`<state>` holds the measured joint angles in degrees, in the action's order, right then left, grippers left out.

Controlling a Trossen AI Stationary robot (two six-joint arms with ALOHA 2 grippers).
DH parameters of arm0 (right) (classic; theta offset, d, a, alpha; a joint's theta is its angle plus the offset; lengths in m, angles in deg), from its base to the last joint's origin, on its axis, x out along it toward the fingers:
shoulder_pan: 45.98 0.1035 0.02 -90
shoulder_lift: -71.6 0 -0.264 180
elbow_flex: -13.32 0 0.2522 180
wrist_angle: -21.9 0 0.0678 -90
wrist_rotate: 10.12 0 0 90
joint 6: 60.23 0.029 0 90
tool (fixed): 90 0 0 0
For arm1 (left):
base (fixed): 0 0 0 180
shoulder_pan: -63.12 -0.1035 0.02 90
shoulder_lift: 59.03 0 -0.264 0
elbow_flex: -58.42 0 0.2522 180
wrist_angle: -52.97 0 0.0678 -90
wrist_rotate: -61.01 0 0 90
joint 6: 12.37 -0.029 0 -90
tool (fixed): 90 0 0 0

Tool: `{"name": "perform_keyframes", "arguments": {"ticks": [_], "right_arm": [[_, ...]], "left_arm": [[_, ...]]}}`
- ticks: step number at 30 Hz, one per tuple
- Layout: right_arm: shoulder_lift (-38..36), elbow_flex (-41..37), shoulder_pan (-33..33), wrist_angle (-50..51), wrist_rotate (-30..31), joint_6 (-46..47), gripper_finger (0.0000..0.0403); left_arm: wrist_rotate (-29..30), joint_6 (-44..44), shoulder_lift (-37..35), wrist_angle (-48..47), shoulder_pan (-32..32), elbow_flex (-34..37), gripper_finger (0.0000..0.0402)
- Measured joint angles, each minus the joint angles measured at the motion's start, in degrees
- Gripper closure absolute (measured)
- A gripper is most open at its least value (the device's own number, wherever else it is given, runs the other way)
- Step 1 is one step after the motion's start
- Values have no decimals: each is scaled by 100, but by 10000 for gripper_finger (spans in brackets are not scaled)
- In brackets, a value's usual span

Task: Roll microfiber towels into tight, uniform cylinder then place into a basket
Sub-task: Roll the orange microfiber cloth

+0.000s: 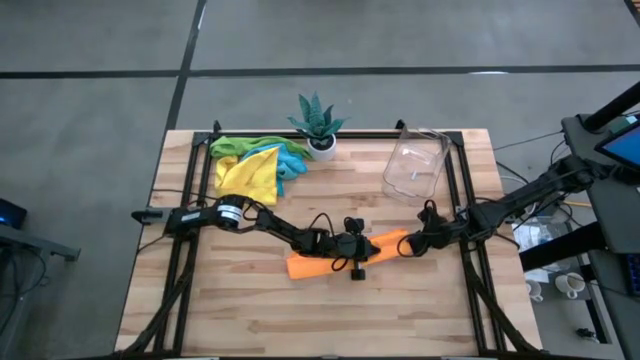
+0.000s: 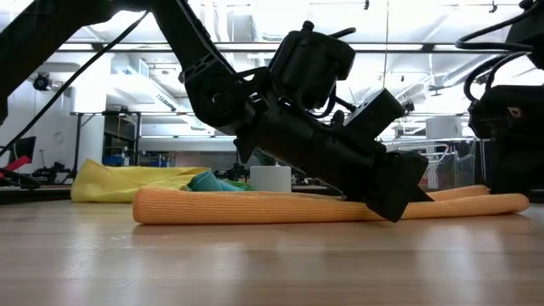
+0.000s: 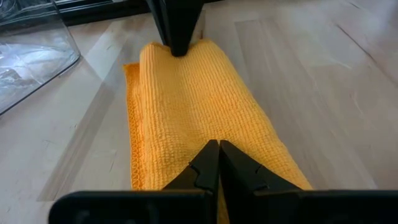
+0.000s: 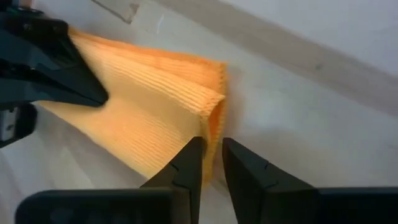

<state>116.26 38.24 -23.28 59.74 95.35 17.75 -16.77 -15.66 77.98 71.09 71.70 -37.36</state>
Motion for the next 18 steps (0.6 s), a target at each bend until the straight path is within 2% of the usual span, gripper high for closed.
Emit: {"name": "perform_keyframes", "arguments": {"ticks": [3, 7, 14, 18], "right_arm": [[24, 302, 0, 455, 83, -108, 363], [55, 601, 0, 590, 121, -305, 391], [87, 1123, 0, 1711, 240, -192, 391], [91, 1291, 0, 1719, 194, -101, 370]], "left_arm": [[1, 0, 0, -14, 0, 0, 402], [1, 0, 0, -29, 0, 0, 402], [0, 0, 0, -59, 0, 0, 402], [1, 0, 0, -57, -2, 0, 402]]}}
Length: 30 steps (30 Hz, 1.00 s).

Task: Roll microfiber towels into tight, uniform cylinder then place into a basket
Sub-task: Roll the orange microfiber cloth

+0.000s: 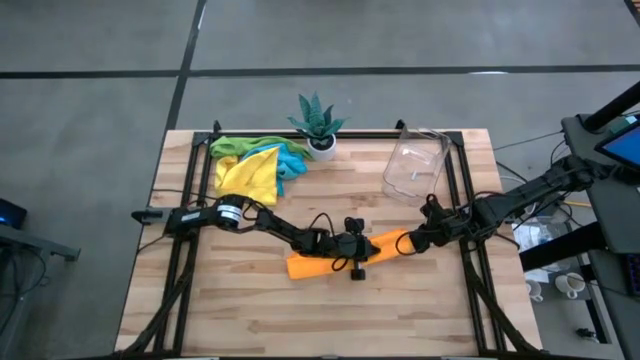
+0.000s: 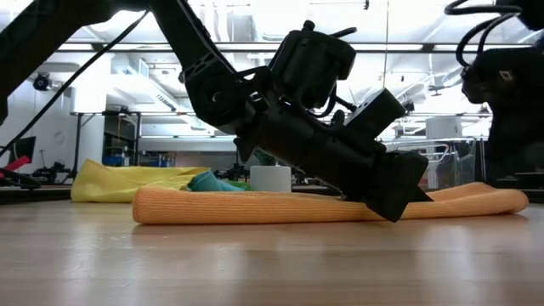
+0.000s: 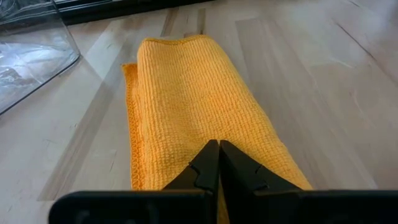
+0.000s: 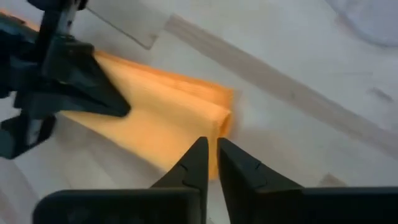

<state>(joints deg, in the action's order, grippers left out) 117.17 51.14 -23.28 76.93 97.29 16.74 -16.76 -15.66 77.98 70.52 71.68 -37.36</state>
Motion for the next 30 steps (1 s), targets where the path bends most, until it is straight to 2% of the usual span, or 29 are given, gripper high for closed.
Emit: {"name": "perform_keyframes", "arguments": {"ticks": [6, 12, 18, 25, 30], "right_arm": [[221, -184, 4, -42, -476, 337, 310], [379, -459, 4, -1096, -542, 260, 228], [573, -625, 4, -1064, -531, 505, 168], [916, -948, 5, -2302, -445, 597, 143], [1217, -951, 7, -2393, -361, 837, 146]], "left_arm": [[-13, 0, -2, -39, -7, -2, 402], [-13, 0, -2, -40, -9, 0, 402], [-13, 0, -2, -48, -10, 0, 402], [-13, 0, -2, -52, -23, 0, 402], [-9, 0, -4, -76, -23, 0, 402]]}}
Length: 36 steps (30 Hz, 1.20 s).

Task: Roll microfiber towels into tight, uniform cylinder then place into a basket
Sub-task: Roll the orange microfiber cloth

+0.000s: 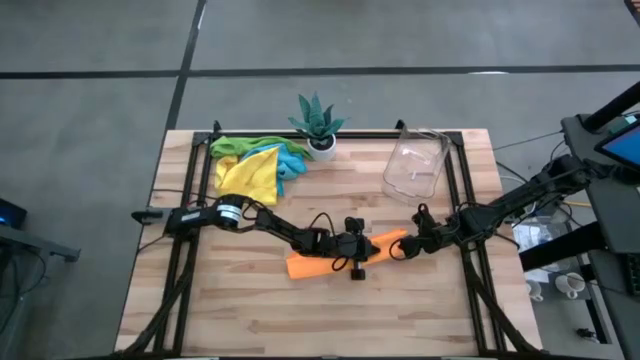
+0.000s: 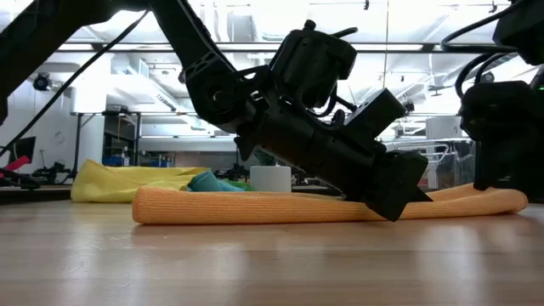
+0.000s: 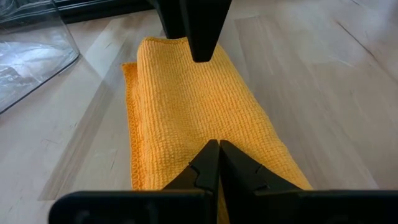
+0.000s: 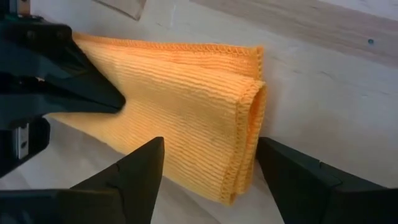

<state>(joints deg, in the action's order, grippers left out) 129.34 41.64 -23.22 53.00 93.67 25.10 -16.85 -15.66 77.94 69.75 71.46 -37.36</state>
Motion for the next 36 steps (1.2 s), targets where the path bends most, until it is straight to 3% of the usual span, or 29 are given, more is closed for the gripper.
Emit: {"name": "perform_keyframes", "arguments": {"ticks": [6, 14, 15, 23, 36], "right_arm": [[306, 187, 0, 42, 108, -71, 188], [607, 246, 2, 432, 197, -312, 371], [553, 242, 0, 455, 189, -379, 380], [229, 859, -4, 1779, 390, -735, 393], [761, 1659, -7, 1782, 578, -1105, 394]], "left_arm": [[2, 0, 0, -2, -2, 0, 402], [2, -3, 0, -9, -2, 0, 402], [3, -5, -2, -13, -2, 0, 402], [50, -7, -20, -42, -60, -2, 402], [33, 115, -31, -96, -66, 2, 402]]}}
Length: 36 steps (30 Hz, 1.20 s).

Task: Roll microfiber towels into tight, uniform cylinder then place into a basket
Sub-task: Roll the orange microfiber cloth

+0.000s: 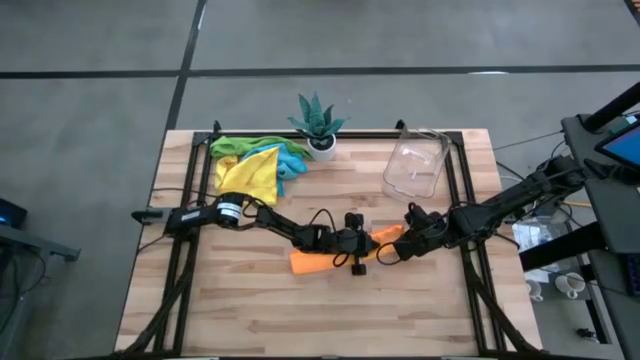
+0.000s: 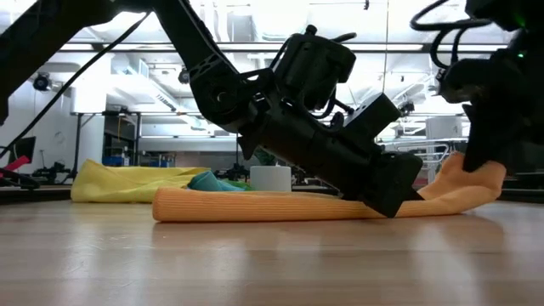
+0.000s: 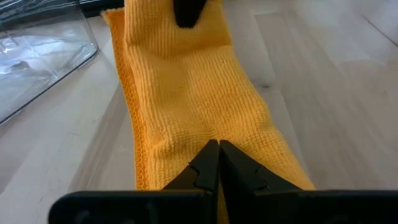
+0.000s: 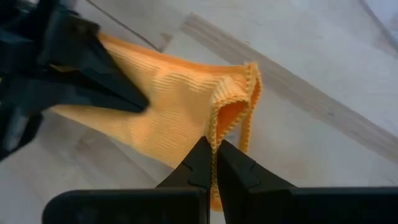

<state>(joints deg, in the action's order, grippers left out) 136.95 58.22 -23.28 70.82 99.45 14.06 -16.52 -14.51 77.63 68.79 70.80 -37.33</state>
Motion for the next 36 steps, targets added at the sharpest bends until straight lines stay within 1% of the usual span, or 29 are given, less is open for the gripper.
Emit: {"name": "perform_keyframes", "arguments": {"ticks": [6, 12, 17, 21, 24, 27, 30, 36], "right_arm": [[402, 45, -9, -883, -2, -221, 394], [641, 45, -103, -1532, 155, -398, 394], [844, 45, -209, -2027, 168, -586, 394], [1037, 45, -278, -2092, 166, -602, 394], [1148, 45, -289, -2111, 164, -639, 394], [1140, 45, -289, -2130, 164, -658, 394], [1067, 45, -289, -2162, 176, -694, 394], [973, 45, -289, -2215, 195, -851, 394]], "left_arm": [[-17, 29, 0, -2, -11, 0, 402], [-24, 29, 0, -2, -13, 0, 402], [-23, 29, 0, -1, -13, 0, 402], [-28, -53, -32, -11, -13, 0, 402], [-45, -172, -182, -265, -11, 15, 402], [-47, -173, -368, -719, -12, 20, 402], [-46, -174, -455, -897, -18, 22, 402], [-46, -178, -514, -874, -20, 55, 402]]}}
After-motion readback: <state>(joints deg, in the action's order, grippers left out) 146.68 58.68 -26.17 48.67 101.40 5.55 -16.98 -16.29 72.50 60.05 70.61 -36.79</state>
